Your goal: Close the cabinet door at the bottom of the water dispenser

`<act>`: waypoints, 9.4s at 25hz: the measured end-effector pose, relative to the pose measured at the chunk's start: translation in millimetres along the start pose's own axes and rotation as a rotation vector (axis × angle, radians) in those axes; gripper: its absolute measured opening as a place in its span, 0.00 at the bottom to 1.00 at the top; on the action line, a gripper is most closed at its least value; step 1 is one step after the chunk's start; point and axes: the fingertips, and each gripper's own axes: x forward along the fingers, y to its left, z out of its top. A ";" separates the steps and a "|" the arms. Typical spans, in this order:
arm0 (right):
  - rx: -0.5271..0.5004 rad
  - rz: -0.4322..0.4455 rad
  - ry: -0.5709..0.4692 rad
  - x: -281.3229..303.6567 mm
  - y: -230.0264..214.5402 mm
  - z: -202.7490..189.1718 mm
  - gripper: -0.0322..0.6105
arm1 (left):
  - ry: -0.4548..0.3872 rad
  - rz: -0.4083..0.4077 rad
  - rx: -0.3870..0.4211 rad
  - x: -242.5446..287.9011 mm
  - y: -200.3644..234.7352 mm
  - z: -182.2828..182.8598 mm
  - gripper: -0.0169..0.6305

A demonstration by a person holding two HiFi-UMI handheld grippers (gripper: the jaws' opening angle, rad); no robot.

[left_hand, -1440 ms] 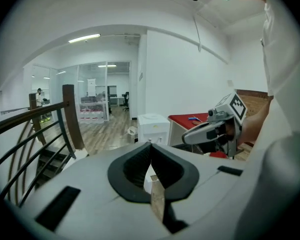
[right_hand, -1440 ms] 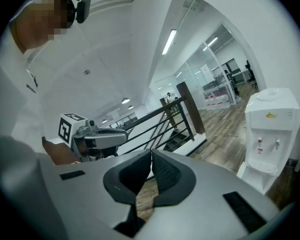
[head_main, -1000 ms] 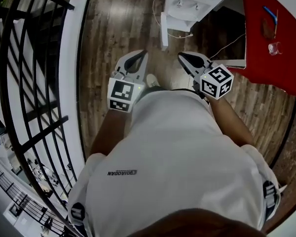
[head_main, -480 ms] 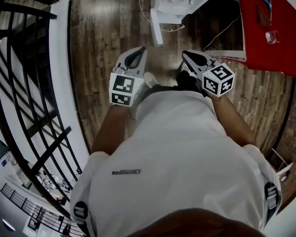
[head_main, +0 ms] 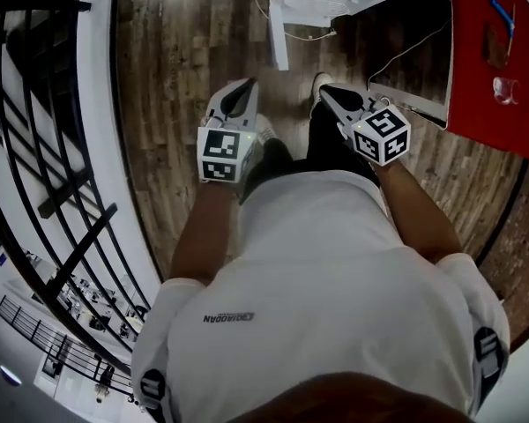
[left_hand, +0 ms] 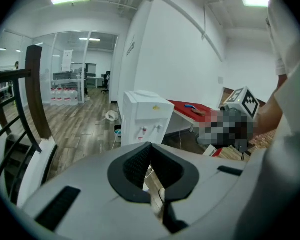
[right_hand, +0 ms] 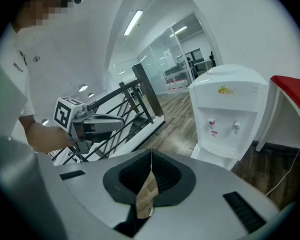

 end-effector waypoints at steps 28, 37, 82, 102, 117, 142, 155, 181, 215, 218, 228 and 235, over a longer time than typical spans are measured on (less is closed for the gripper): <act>0.198 -0.025 0.026 93.3 -128.5 -132.1 0.08 | 0.339 0.040 -0.199 194.3 22.8 -222.0 0.01; 0.221 -0.067 0.025 82.5 -151.6 -168.4 0.08 | 0.470 0.008 -0.261 255.0 35.0 -316.9 0.15; 0.429 -0.200 -0.084 14.1 -239.5 -199.5 0.08 | 0.533 -0.253 -0.045 426.4 -71.8 -276.1 0.17; 0.499 -0.177 -0.158 -0.6 -242.3 -188.6 0.08 | 0.457 -0.215 0.027 491.6 -78.6 -224.6 0.16; 0.504 -0.174 -0.167 -5.6 -262.7 -175.5 0.08 | 0.445 -0.174 0.035 517.8 -69.3 -207.9 0.14; 0.477 -0.152 -0.180 3.0 -275.9 -151.2 0.08 | 0.420 -0.148 0.006 552.0 -61.6 -191.8 0.11; 0.444 -0.169 -0.170 5.8 -269.6 -156.6 0.08 | 0.364 -0.131 -0.041 564.7 -59.8 -187.8 0.11; 0.339 -0.253 -0.243 -25.6 -144.7 -98.0 0.08 | 0.392 -0.173 0.016 244.0 -28.9 -160.7 0.03; -0.092 0.061 -0.438 -245.4 117.2 35.1 0.08 | -0.240 -0.194 0.008 -136.1 -225.1 73.8 0.03; -0.092 0.058 -0.430 -265.8 113.0 17.7 0.08 | -0.278 -0.159 0.000 -146.4 -248.2 76.3 0.03; -0.118 0.024 -0.464 -327.0 97.5 -17.8 0.08 | -0.316 -0.171 -0.201 -149.1 -295.8 70.7 0.03; -0.103 0.035 -0.457 -340.8 90.4 -37.5 0.08 | -0.299 -0.125 -0.094 -145.8 -323.1 67.9 0.03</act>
